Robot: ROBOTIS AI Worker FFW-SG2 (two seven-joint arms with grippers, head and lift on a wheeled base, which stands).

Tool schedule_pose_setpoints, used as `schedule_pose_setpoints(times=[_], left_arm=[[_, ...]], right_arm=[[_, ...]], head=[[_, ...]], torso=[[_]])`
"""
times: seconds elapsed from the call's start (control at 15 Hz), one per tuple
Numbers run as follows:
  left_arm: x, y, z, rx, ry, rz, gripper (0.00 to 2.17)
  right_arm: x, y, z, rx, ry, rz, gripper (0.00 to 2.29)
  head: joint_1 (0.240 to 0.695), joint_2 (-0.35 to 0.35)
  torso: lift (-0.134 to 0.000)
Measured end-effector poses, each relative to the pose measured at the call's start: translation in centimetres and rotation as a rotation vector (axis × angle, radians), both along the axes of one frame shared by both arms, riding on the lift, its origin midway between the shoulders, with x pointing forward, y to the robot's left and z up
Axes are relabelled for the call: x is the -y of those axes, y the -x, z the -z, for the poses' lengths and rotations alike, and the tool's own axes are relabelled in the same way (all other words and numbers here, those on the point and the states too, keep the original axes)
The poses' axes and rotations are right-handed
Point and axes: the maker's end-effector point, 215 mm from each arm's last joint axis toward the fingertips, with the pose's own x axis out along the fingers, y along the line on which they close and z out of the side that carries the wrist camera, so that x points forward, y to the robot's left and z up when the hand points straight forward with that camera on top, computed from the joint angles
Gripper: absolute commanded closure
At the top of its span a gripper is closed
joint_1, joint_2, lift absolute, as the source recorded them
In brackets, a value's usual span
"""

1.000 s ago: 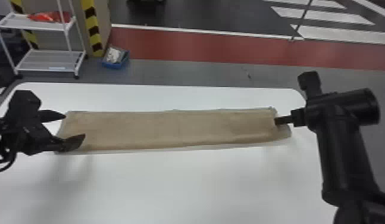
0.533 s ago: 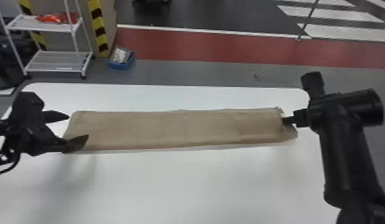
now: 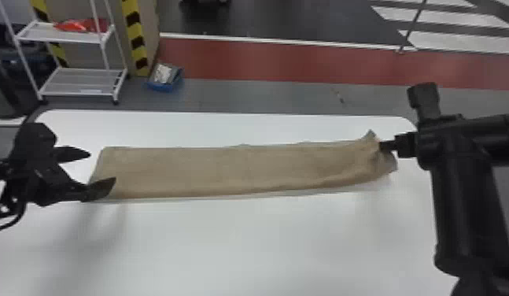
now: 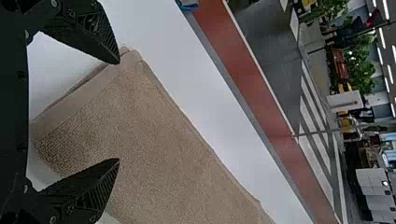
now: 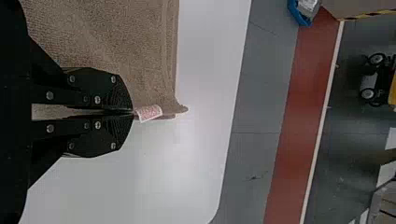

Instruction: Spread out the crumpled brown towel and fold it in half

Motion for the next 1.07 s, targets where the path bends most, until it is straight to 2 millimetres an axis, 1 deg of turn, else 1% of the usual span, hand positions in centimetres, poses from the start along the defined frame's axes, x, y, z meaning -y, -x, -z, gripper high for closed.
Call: schedule_pose_setpoints(times=[0.07,0.13,0.2,0.27,0.33,0.47,0.6,0.73,0.93,1.0,1.07], left_arm=[[-0.1,0.0,0.0,0.001,0.000,-0.002,0.16],[-0.1,0.0,0.0,0.001,0.001,-0.003,0.16],[-0.1,0.0,0.0,0.000,0.002,-0.002,0.16],[0.0,0.1,0.2,-0.002,0.003,-0.002,0.16],[0.0,0.2,0.3,-0.003,0.004,-0.001,0.16],[0.1,0.4,0.5,-0.005,0.005,0.002,0.17],[0.2,0.4,0.6,-0.007,0.006,0.004,0.18],[0.5,0.5,0.7,-0.008,0.009,0.005,0.18],[0.5,0.4,0.7,-0.007,0.012,0.004,0.19],[0.5,0.5,0.6,-0.006,0.013,0.004,0.19],[0.5,0.5,0.7,-0.005,0.013,0.005,0.19]], right_arm=[[-0.4,-0.7,-1.2,0.050,-0.002,-0.021,1.06],[-0.6,-1.0,-2.0,0.080,-0.004,-0.033,1.06],[-0.7,-1.2,-2.4,0.090,0.002,-0.041,1.06],[-0.6,-0.9,-1.7,0.070,0.022,-0.046,1.06],[-0.4,-0.4,-0.3,0.031,0.050,-0.051,1.06],[0.0,0.3,1.5,-0.019,0.094,-0.063,1.06],[0.4,0.4,1.8,-0.030,0.110,-0.064,1.06],[0.5,0.0,1.1,-0.003,0.110,-0.070,1.06],[0.4,-1.5,-2.6,0.134,0.074,-0.072,1.06],[0.7,-1.6,-3.1,0.151,0.070,-0.069,1.06],[1.0,-1.3,-2.3,0.130,0.085,-0.070,1.06]], head=[[0.695,-0.106],[0.695,-0.102],[0.695,-0.101],[0.695,-0.102],[0.695,-0.103],[0.695,-0.110],[0.695,-0.114],[0.695,-0.118],[0.695,-0.116],[0.695,-0.118],[0.695,-0.121]], torso=[[-0.123],[-0.123],[-0.123],[-0.123],[-0.123],[-0.123],[-0.123],[-0.123],[-0.123],[-0.123],[-0.123]])
